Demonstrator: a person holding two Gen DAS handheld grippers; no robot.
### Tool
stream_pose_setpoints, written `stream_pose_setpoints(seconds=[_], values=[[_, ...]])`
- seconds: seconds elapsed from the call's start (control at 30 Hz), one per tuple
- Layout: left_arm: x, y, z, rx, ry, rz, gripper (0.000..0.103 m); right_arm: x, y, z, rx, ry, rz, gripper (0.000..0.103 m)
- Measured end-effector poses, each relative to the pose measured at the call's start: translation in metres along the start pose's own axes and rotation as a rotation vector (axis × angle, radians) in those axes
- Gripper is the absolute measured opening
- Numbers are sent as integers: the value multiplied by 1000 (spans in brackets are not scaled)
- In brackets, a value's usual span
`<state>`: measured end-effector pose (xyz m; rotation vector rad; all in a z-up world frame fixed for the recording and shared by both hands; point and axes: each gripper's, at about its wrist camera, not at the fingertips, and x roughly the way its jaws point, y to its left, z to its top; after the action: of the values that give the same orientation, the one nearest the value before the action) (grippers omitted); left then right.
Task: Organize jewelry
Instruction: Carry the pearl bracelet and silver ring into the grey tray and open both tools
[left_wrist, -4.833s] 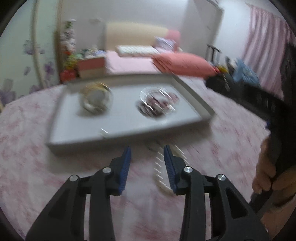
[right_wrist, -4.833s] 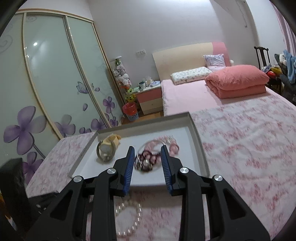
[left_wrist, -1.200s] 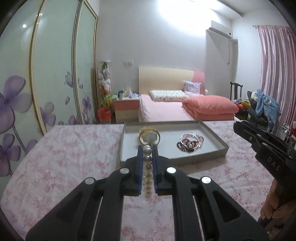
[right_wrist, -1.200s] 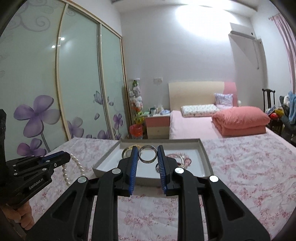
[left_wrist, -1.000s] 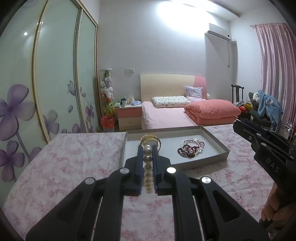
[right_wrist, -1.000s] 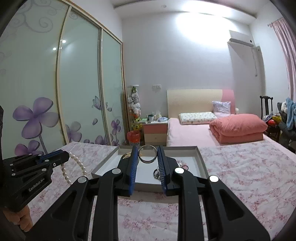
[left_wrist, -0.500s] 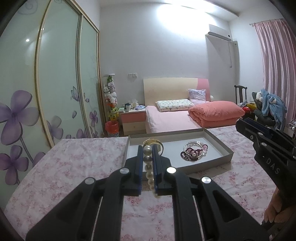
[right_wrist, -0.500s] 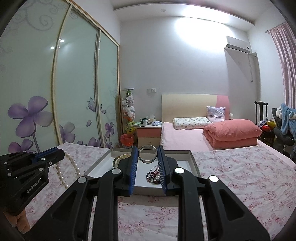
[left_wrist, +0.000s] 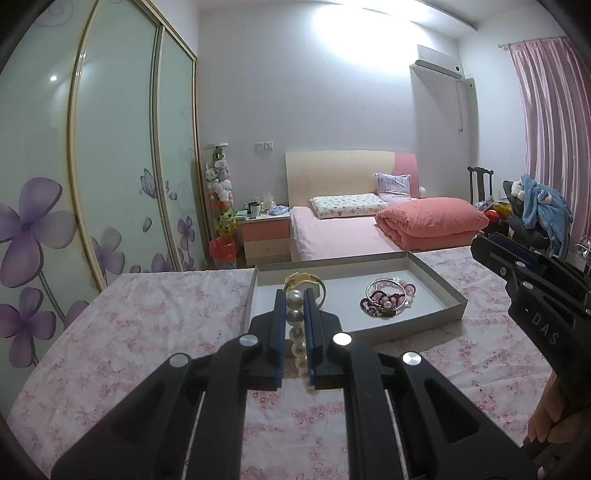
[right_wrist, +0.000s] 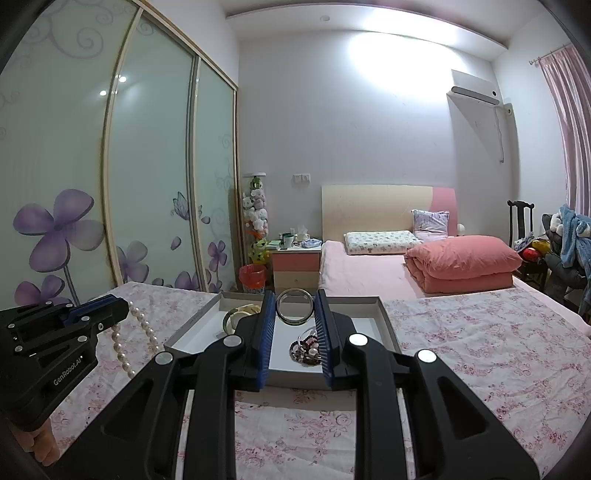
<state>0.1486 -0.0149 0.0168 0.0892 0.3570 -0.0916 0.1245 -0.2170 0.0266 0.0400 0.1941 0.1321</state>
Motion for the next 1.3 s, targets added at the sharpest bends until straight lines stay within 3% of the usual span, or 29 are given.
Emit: stream_pose_setpoints(seconds=[0.27,0.5,0.7,0.9,1.3], values=[[14,2,11,1,-8,13,10,14,-6,14,-12,-35,-23,23],[51,-1,37,-4,-25,29,10,55,-19,34,23,-49,-22,23],[93,-3,53,-39,-4,14,10,104,-30,30,71,18,-2,23],[137,-5,47,-72,58,7,10,142,-31,10,93,107,-5,23],[167,-10,30,-63,106,-10,10,166,-35,-8,130,207,6,23]])
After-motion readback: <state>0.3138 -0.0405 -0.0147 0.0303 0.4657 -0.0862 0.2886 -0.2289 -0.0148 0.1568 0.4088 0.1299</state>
